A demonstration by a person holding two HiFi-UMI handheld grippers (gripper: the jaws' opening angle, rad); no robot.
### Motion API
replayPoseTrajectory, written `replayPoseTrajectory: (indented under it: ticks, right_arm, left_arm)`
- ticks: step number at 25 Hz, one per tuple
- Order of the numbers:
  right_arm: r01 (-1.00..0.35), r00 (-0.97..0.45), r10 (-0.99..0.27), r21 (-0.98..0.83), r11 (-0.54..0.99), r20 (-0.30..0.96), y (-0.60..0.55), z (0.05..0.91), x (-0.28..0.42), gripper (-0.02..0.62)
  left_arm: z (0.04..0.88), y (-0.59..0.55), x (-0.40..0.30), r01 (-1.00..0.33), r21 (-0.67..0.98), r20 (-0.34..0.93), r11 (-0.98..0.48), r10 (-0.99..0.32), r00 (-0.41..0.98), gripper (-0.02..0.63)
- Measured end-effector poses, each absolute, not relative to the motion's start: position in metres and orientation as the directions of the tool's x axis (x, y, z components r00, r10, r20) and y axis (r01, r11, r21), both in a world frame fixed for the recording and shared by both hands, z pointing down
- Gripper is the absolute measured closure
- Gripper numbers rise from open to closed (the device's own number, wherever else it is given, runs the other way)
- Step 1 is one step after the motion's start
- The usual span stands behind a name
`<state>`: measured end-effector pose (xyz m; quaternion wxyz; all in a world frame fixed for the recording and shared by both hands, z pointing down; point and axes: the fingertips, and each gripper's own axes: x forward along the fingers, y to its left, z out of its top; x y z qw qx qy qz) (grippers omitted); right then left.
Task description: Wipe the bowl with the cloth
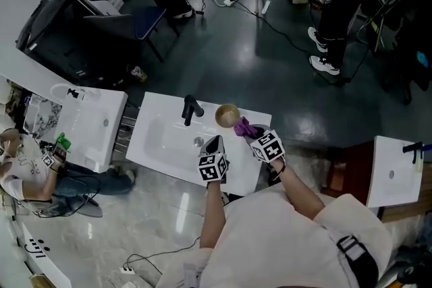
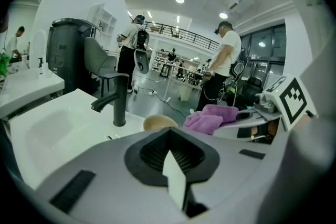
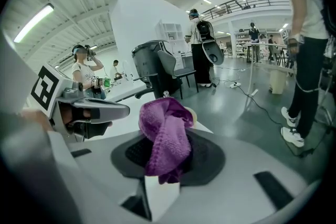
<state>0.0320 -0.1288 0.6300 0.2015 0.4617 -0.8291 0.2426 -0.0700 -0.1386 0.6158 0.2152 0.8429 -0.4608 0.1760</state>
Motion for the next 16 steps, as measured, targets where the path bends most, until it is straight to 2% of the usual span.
replayPoseTrajectory:
  ticks: [16]
  right_arm:
    - [-0.865,-0.489,-0.671,-0.209,0.457,0.557,-0.1329,0.6229,0.0368,0.483]
  left_arm:
    - [0.612,-0.1463,-0.0657,-0.858,0.196,0.499,-0.475,-0.705,0.505,0.6]
